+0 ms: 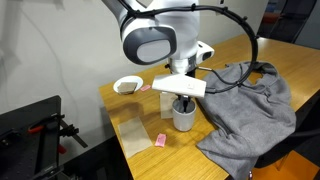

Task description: Put the marker in the mug on the table

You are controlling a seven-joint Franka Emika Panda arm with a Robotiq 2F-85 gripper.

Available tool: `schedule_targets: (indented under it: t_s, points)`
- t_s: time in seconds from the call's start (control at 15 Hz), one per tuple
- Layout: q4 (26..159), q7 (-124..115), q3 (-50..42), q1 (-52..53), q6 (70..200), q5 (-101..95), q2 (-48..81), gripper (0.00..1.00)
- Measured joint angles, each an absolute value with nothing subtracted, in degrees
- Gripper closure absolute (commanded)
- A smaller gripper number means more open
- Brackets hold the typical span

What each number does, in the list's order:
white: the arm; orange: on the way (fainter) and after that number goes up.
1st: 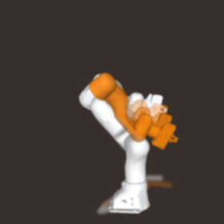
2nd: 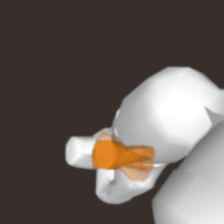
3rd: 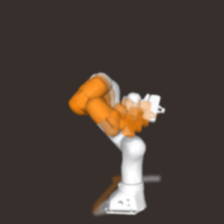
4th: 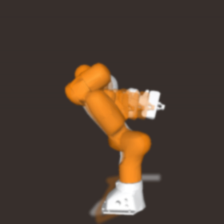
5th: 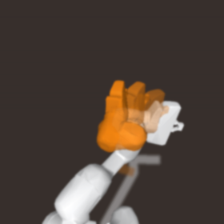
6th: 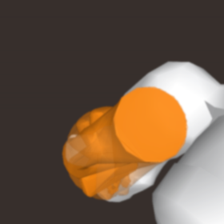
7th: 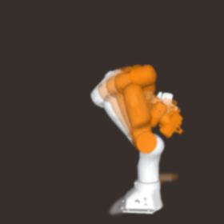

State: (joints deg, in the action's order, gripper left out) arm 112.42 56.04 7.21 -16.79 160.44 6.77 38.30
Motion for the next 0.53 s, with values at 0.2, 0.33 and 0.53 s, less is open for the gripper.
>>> schedule_targets:
  t_s: [0.2,0.33,0.53]
  points:
    - [112.43,55.92,7.21,-16.91,160.32,6.77,38.3,0.6]
    - [112.43,55.87,7.2,-16.98,160.2,6.77,38.3,0.61]
    - [112.43,55.79,7.1,-17.04,159.7,6.77,38.3,0.61]
